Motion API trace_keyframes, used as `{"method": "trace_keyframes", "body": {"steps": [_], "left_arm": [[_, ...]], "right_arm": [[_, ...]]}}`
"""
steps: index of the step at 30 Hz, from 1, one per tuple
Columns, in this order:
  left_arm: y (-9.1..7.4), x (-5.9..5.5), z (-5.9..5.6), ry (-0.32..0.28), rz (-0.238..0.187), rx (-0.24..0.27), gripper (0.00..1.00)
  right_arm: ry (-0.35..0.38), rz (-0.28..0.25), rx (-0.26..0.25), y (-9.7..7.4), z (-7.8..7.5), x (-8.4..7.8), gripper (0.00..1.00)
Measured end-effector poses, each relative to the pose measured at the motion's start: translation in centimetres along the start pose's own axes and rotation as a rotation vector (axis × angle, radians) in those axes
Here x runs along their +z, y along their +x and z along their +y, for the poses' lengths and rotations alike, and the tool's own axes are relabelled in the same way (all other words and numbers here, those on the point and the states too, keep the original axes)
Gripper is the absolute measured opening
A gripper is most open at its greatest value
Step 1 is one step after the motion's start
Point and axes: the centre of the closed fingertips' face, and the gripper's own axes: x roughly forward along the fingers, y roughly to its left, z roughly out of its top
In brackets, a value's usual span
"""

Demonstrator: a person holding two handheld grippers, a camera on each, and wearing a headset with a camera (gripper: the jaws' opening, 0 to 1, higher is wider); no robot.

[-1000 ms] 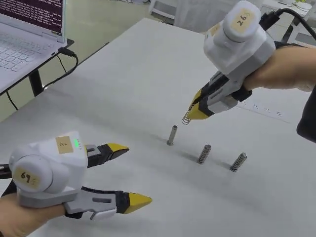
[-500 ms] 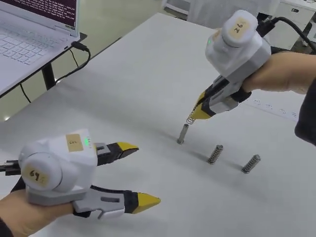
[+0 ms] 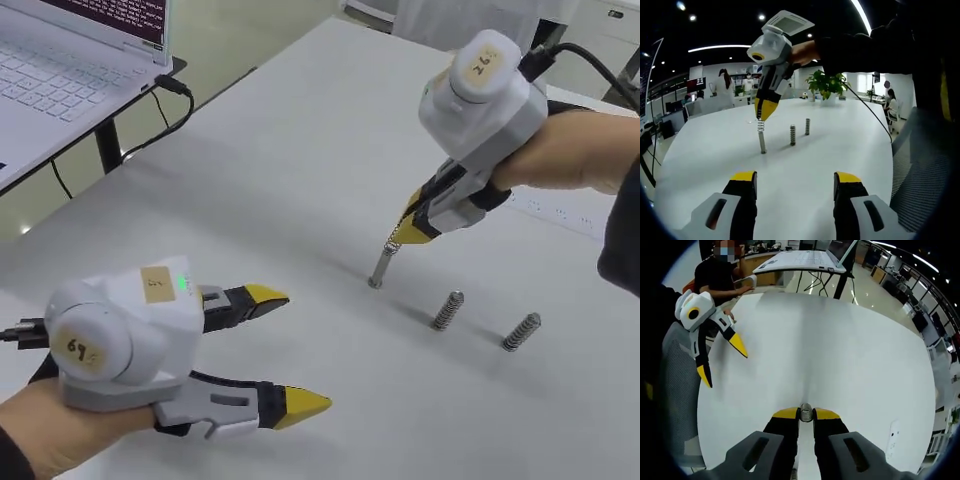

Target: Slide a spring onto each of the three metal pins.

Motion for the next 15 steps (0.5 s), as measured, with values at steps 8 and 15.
{"method": "trace_keyframes", "body": {"steps": [8,15], "left_arm": [[0.0,-0.2,0.0,-0.002,0.002,-0.003,0.57],[-0.1,-0.2,0.1,-0.002,0.003,-0.004,0.55]], "right_arm": [[0.006,0.01,0.006,0.4,-0.1,-0.3,0.08],[0.012,0.02,0.016,1.1,0.0,-0.4,0.08]]}}
